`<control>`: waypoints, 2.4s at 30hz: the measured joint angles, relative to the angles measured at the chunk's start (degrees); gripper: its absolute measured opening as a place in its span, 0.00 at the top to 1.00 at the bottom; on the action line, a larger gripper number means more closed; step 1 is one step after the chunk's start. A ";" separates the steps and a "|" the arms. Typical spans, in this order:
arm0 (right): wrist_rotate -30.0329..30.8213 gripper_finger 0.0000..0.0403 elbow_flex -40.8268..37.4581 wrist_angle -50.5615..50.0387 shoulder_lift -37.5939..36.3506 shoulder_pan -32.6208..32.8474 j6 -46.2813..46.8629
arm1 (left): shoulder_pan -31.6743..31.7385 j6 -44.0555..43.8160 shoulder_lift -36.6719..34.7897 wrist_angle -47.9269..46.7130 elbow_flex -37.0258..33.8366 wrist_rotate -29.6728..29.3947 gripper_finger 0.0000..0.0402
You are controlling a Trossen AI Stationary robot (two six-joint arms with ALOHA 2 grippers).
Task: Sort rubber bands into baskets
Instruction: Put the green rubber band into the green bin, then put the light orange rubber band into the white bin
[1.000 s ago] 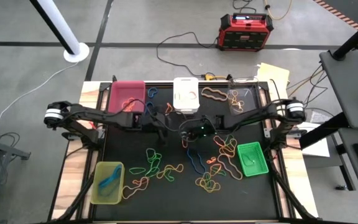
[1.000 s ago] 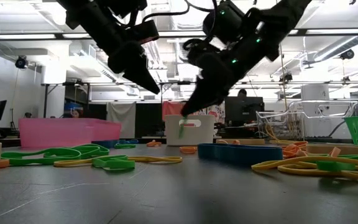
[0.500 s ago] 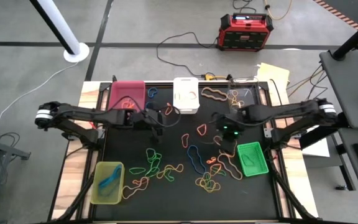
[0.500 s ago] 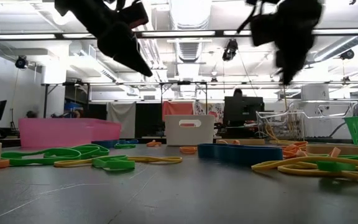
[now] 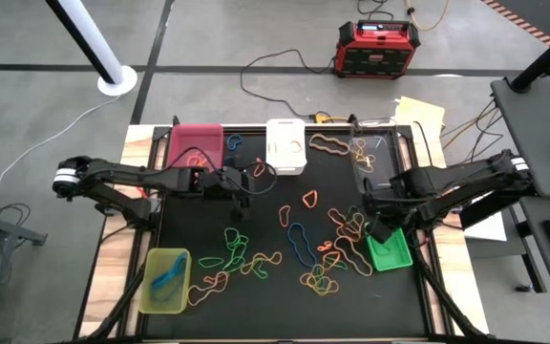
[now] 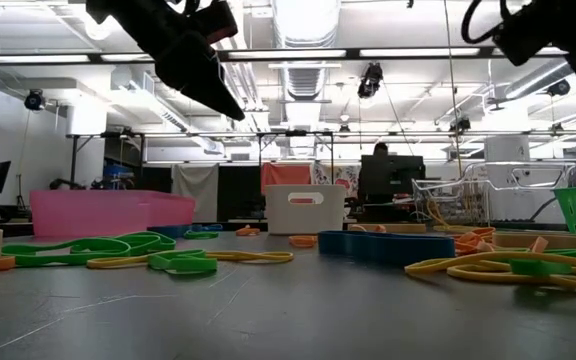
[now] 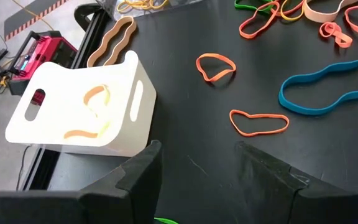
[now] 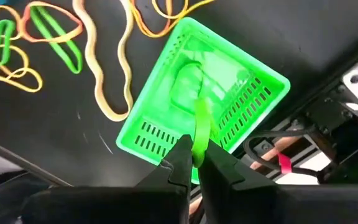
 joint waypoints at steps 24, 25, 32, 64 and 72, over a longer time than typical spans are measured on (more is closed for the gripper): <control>8.70 0.66 -1.88 9.46 1.65 0.92 -8.69 | -1.02 -3.07 -0.11 -1.47 -0.02 3.37 0.55; 9.13 0.66 -1.88 12.23 1.68 0.92 -10.00 | -1.69 -3.63 -0.23 -2.09 -0.02 4.12 0.55; 10.44 0.68 -1.85 27.39 5.56 1.04 -16.44 | -8.23 -9.19 -2.39 -5.92 -0.02 3.71 0.55; 6.15 0.62 -1.85 35.21 32.67 6.54 -16.02 | -20.52 -20.87 -4.81 -13.55 -0.02 -3.91 0.55; 7.32 0.76 -1.83 36.01 34.28 6.54 -17.04 | -20.52 -20.88 -4.81 -13.44 -0.02 -3.91 0.55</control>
